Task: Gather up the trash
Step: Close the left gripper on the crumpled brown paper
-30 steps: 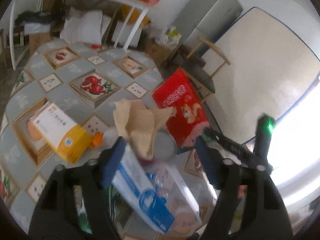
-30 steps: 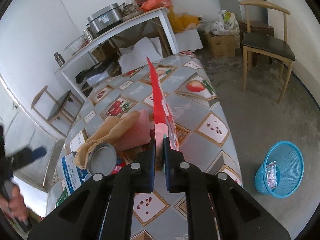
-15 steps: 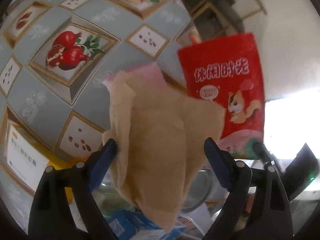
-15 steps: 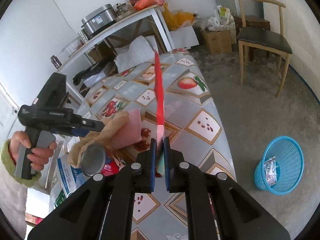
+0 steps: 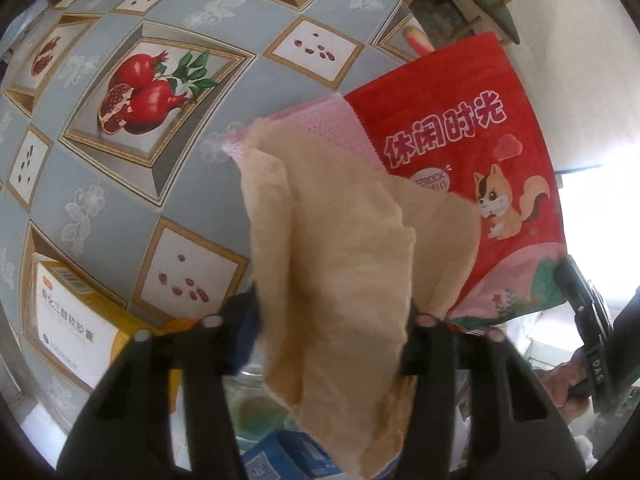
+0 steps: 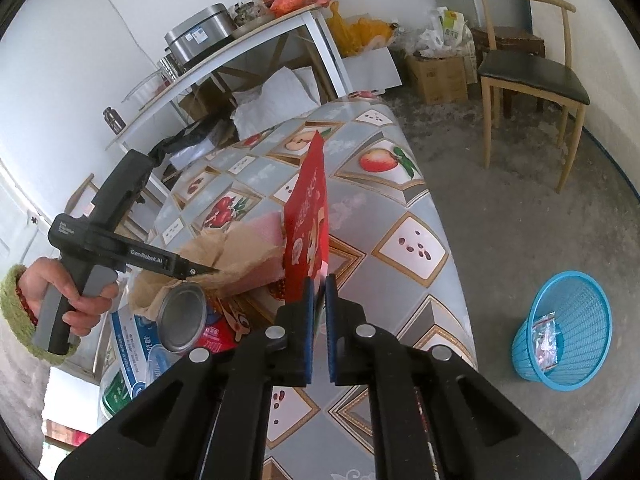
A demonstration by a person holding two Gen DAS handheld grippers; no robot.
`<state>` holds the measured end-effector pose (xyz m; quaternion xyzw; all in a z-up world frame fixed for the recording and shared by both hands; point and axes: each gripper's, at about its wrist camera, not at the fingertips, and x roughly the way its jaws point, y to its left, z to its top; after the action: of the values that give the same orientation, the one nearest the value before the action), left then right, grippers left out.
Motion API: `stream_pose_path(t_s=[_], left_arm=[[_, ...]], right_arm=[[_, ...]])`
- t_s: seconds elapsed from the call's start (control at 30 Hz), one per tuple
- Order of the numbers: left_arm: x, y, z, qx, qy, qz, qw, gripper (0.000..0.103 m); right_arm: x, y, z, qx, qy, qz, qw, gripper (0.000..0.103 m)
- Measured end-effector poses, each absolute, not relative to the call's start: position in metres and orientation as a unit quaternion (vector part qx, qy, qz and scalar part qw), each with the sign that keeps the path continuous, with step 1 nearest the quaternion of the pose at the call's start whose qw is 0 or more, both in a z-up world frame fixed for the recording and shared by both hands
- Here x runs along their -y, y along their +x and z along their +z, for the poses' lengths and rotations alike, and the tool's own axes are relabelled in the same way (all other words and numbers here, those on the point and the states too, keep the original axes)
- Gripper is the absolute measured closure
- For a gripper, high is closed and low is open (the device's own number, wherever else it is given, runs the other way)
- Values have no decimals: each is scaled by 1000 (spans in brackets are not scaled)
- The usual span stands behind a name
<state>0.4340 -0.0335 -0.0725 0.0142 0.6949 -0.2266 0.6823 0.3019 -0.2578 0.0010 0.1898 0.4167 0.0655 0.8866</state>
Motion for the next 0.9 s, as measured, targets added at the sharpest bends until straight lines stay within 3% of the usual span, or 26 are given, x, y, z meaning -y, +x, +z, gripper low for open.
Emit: stream_pose_path(t_s=[0.13, 0.2, 0.3, 0.9], left_arm=[[29, 431, -74, -693, 11, -231, 683, 81], [25, 429, -74, -690, 7, -233, 685, 95], [17, 431, -72, -681, 0, -238, 692, 102], [-13, 399, 18, -547, -90, -273, 787, 103]], right_arm=[[259, 302, 2, -415, 187, 61, 888, 99], [259, 301, 3, -413, 184, 58, 890, 99], [259, 300, 5, -409, 181, 54, 893, 100], [264, 271, 46, -345, 148, 15, 927, 102]])
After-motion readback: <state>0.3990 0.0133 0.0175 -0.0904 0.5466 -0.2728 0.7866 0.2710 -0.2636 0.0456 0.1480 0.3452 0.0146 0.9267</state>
